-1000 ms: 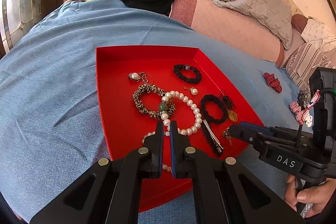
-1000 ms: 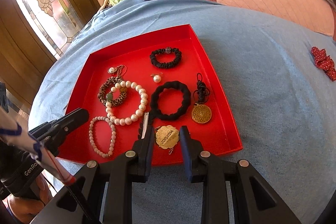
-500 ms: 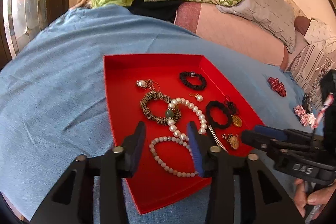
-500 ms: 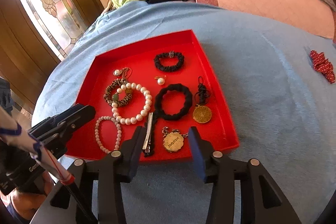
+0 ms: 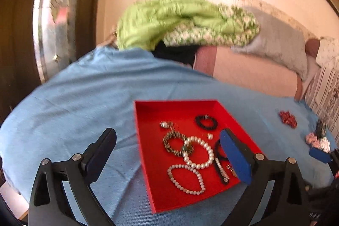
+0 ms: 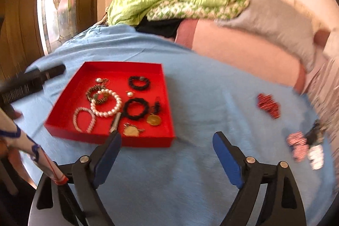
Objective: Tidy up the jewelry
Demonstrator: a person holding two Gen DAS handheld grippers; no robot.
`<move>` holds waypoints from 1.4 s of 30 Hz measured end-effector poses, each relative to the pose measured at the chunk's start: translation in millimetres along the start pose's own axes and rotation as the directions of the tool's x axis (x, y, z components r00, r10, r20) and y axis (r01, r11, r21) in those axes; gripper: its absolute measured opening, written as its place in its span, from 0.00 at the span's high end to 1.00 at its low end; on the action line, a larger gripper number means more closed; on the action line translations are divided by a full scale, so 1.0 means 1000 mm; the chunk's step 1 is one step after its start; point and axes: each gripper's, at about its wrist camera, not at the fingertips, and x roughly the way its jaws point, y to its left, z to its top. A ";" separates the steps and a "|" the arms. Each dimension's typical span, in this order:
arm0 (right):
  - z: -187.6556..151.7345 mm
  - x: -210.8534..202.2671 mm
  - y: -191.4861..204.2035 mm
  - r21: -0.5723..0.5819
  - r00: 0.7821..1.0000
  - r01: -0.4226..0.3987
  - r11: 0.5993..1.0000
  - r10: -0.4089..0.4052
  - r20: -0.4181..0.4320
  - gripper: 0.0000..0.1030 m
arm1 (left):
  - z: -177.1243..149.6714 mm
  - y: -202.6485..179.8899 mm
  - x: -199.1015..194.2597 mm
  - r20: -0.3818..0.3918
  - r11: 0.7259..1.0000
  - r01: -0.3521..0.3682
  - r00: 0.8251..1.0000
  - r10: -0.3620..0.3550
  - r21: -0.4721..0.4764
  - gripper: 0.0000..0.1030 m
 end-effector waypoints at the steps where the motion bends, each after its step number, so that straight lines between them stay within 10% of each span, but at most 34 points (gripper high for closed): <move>1: -0.007 -0.007 -0.002 -0.006 1.000 0.023 1.000 -0.023 0.015 0.09 | 0.000 -0.001 -0.007 0.011 1.000 -0.011 1.000 0.011 -0.001 0.05; 17: -0.031 -0.030 -0.012 0.039 0.997 -0.013 0.999 0.010 0.070 0.07 | -0.032 -0.024 -0.060 -0.046 0.987 -0.162 0.986 0.163 0.010 0.02; 23: -0.033 -0.027 -0.017 0.066 0.998 -0.026 0.997 0.022 0.059 0.07 | -0.038 -0.024 -0.067 0.036 0.949 -0.315 0.948 0.316 -0.020 0.02; 42: -0.035 -0.028 -0.006 0.033 0.998 -0.038 0.999 0.036 0.053 0.07 | -0.042 -0.020 -0.057 -0.033 0.937 -0.348 0.937 0.347 -0.022 0.02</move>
